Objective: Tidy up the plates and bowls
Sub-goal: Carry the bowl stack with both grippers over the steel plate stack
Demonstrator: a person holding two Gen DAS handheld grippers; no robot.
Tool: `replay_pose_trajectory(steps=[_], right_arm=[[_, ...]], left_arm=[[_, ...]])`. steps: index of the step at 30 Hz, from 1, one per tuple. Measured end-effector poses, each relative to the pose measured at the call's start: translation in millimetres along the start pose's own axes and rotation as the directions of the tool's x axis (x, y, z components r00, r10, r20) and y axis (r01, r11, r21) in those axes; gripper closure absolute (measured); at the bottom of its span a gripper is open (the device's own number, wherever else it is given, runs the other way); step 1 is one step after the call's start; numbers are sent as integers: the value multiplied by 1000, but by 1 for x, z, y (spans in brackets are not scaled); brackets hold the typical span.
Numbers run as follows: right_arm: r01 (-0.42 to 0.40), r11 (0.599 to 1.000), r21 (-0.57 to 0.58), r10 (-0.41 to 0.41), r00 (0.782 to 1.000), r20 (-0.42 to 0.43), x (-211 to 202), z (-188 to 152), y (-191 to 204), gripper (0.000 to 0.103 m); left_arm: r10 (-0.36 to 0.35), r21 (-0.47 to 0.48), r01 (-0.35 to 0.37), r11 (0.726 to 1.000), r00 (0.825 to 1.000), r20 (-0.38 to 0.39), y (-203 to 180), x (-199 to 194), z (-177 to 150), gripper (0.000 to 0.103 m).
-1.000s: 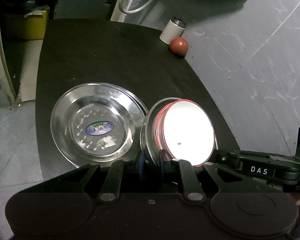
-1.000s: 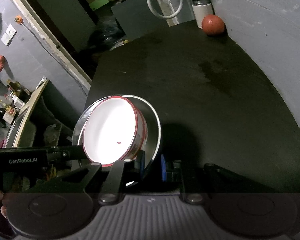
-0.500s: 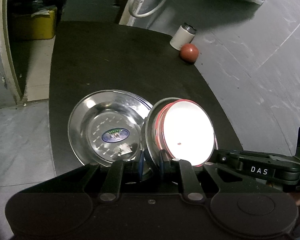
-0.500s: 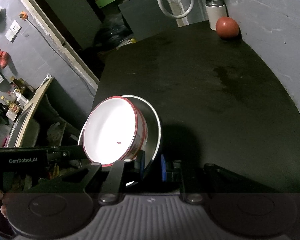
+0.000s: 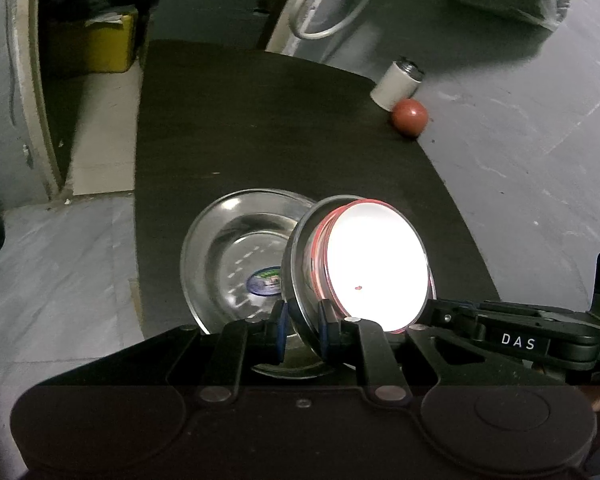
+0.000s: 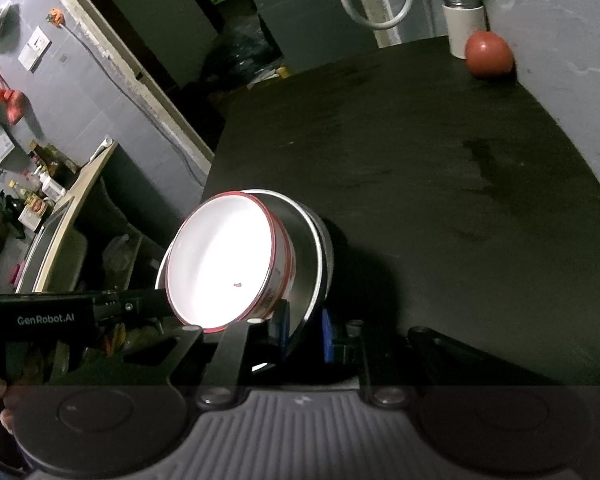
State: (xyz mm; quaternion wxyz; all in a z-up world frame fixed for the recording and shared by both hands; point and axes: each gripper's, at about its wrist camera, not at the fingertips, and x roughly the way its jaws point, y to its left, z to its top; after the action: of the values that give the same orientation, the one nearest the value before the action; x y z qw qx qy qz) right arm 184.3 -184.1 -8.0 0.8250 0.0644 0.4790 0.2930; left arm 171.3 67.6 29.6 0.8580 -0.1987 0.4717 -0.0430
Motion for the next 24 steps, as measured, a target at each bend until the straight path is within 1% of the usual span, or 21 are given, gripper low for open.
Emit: replay_pose_trajectory(steps=[7, 15, 24], right_arm=[[-18, 1000, -25, 17, 999, -34, 18, 7, 11, 85], [-31, 998, -46, 28, 998, -54, 34, 15, 22, 85], [-41, 997, -59, 36, 996, -77, 46, 19, 31, 85]], left_arm=[[26, -30, -26, 999, 1000, -1, 16, -2, 4, 87], [50, -56, -50, 997, 999, -7, 30, 1, 9, 87], [66, -72, -67, 995, 998, -19, 38, 3, 11, 87]])
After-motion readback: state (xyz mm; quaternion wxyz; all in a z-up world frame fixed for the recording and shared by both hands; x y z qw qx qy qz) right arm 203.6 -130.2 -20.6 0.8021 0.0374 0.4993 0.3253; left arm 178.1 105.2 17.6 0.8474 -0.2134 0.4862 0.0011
